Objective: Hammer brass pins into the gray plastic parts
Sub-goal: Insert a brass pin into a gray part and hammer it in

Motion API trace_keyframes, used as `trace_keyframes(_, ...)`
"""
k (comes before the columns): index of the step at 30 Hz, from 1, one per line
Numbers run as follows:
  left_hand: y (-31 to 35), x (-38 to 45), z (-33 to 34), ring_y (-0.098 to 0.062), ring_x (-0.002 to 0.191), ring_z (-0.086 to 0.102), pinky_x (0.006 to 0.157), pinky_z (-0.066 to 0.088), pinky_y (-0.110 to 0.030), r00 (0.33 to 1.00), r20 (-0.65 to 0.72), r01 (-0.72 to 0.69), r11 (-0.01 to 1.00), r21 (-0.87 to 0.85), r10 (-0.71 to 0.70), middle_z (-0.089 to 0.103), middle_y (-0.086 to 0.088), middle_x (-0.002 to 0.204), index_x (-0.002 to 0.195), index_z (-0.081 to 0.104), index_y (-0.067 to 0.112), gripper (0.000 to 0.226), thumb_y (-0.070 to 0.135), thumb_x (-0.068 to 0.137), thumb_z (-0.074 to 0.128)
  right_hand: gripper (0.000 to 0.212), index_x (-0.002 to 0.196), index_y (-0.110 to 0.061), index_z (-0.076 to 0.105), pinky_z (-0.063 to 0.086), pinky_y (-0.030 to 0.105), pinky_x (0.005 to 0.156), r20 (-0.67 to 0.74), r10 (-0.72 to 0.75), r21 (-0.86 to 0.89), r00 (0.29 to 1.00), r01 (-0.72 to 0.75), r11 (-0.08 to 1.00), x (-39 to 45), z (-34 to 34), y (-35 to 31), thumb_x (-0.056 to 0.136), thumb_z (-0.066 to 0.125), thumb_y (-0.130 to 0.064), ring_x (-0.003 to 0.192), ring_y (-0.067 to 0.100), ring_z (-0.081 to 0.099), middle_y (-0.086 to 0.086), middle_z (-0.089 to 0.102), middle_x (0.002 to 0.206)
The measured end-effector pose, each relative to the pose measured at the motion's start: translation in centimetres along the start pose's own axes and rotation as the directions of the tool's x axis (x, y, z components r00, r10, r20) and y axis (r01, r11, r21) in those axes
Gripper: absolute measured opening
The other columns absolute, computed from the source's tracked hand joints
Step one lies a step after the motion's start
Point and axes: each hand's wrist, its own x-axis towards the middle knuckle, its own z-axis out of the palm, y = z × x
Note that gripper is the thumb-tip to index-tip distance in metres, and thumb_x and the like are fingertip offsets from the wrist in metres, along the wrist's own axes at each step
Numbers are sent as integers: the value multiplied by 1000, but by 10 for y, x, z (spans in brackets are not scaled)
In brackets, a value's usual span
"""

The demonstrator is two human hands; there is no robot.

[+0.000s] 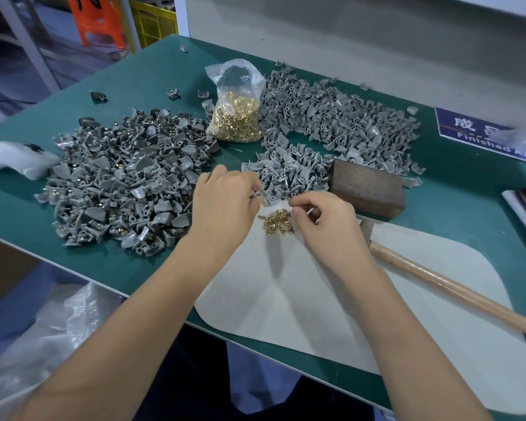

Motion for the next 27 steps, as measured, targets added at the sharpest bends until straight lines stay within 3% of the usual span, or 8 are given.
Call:
trace_keyframes(4, 0, 0, -4, -27, 107, 56, 89, 37, -38, 999, -45, 12, 998, -67, -15, 74, 3, 105, 116, 69, 26, 20, 29, 96, 67, 13, 105, -17, 78, 34, 0, 76, 43, 3, -45, 999, -1, 999, 1, 3, -6, 95, 69, -16, 81, 1, 55, -5, 68, 97)
trace_keyframes(7, 1, 0, -4, -26, 105, 57, 88, 35, -36, 999, -32, 12, 995, -94, -15, 74, 4, 104, 113, 70, 27, 16, 28, 98, 66, 16, 108, -13, 78, 34, 9, 76, 56, 0, -63, 998, 3, 998, 2, 4, -10, 96, 68, -18, 90, 11, 57, 1, 67, 99)
trace_keyframes(14, 5, -2, -3, -27, 101, 57, 87, 37, -37, 1000, -11, -16, 987, -162, 14, 71, 3, 104, 108, 69, 25, 11, 24, 99, 63, 29, 114, -11, 78, 31, 13, 77, 135, -19, -143, 991, 38, 989, 0, 0, -10, 94, 60, 1, 89, 11, 50, 7, 60, 99)
trace_keyframes(20, 6, -2, -2, -27, 99, 64, 84, 39, -37, 999, 30, -19, 987, -157, 24, 74, 0, 101, 112, 66, 25, 13, 24, 101, 61, 16, 106, -14, 78, 40, 22, 83, 128, -13, -124, 992, 29, 992, 0, 3, -9, 94, 69, -9, 94, 18, 57, 7, 61, 99)
trace_keyframes(27, 5, -1, 0, -19, 98, 61, 78, 30, -32, 998, 37, -38, 990, -137, 43, 73, 9, 103, 112, 65, 30, 14, 28, 98, 65, 7, 97, -13, 74, 43, 31, 85, 127, -22, -152, 992, 42, 987, 0, 7, -11, 95, 67, -11, 94, 20, 57, 3, 57, 99)
